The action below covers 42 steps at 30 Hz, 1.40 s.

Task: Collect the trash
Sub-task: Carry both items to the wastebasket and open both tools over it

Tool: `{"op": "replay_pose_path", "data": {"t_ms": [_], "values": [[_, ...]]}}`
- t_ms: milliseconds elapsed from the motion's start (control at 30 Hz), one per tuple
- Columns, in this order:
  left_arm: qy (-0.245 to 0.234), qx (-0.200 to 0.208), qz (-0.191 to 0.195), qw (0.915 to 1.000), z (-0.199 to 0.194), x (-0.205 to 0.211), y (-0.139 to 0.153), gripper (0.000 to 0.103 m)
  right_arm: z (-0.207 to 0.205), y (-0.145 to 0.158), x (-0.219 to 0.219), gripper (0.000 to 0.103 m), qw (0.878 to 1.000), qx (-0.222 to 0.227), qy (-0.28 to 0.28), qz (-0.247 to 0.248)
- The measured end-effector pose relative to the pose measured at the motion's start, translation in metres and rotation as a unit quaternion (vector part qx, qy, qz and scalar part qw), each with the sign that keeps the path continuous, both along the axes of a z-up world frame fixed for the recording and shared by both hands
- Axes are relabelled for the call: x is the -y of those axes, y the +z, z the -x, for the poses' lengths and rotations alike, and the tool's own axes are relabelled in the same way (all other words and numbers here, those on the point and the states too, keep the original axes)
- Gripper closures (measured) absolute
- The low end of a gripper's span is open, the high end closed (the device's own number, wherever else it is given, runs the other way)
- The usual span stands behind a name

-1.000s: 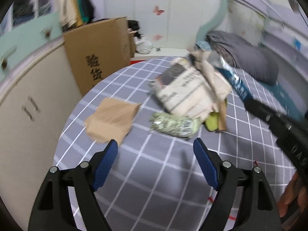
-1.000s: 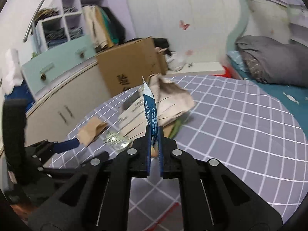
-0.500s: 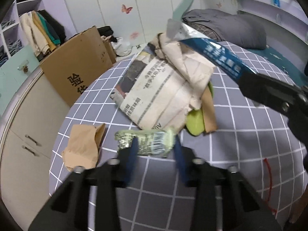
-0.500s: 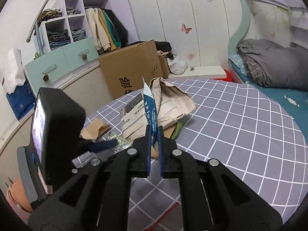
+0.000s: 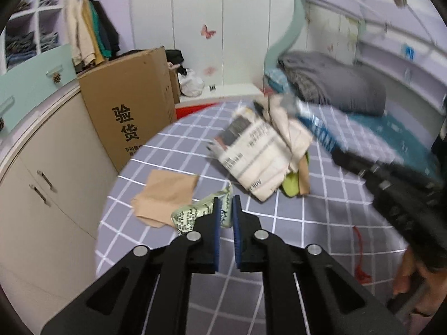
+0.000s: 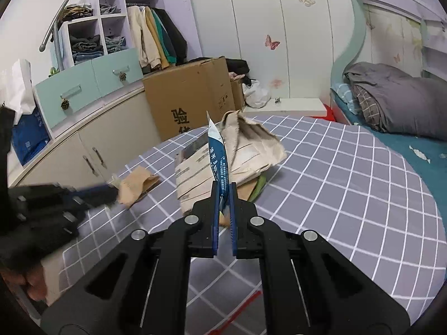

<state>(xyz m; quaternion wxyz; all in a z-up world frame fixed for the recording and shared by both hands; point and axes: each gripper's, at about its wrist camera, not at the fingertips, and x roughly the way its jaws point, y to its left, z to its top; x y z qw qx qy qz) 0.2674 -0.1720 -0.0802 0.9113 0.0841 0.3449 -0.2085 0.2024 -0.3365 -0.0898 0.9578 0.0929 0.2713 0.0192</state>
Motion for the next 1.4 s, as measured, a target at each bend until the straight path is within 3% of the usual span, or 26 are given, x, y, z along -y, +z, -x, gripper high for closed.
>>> {"op": "replay_pose_path", "data": {"t_ms": [267,400,633,833,1033,1200,1400], "values": [[0.008,0.018,0.089,0.9958,0.028,-0.061,0.040,0.096,0.026,0.031,-0.050,0.097,0.999,0.018,0.043,-0.006],[0.029,0.029,0.107,0.9934,0.043,-0.100,0.047,0.096,0.031,0.045,-0.093,0.097,0.996,0.026,0.080,0.000],[0.108,0.034,0.122,0.9860,0.060,-0.199,0.040,0.096,0.029,0.048,-0.183,0.097,0.987,0.021,0.161,0.000],[0.183,0.006,0.140,0.9731,0.061,-0.286,0.011,0.096,0.021,0.033,-0.269,0.097,0.973,-0.002,0.231,0.003],[0.252,-0.029,0.145,0.9563,0.060,-0.367,-0.036,0.096,0.009,-0.002,-0.356,0.097,0.955,-0.040,0.293,0.010],[0.301,-0.058,0.143,0.9411,0.062,-0.419,-0.075,0.096,-0.008,-0.040,-0.419,0.097,0.941,-0.077,0.329,0.021],[0.357,-0.083,0.112,0.9235,0.060,-0.470,-0.117,0.096,-0.032,-0.100,-0.477,0.094,0.925,-0.136,0.354,0.039]]}}
